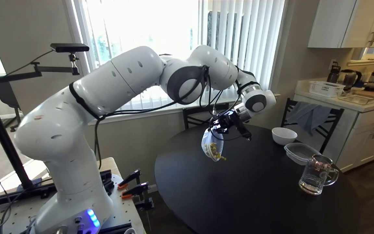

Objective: Pour the contents of the lunchbox onto the table

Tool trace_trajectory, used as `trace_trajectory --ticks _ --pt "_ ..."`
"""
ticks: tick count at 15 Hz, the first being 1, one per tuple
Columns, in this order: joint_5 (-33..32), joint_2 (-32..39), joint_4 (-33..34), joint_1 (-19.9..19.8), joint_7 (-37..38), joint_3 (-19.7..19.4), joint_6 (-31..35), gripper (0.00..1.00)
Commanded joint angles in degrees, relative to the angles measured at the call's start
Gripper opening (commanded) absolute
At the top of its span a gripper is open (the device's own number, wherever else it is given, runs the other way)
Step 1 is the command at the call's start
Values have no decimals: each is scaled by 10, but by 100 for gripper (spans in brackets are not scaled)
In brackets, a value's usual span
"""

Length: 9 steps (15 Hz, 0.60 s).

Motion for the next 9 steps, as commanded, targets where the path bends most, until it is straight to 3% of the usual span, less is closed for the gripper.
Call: trace_trajectory --ticks 1,9 --pt "40 84 134 -2 59 14 -120 2" --pt "98 179 275 -25 149 40 -218 2"
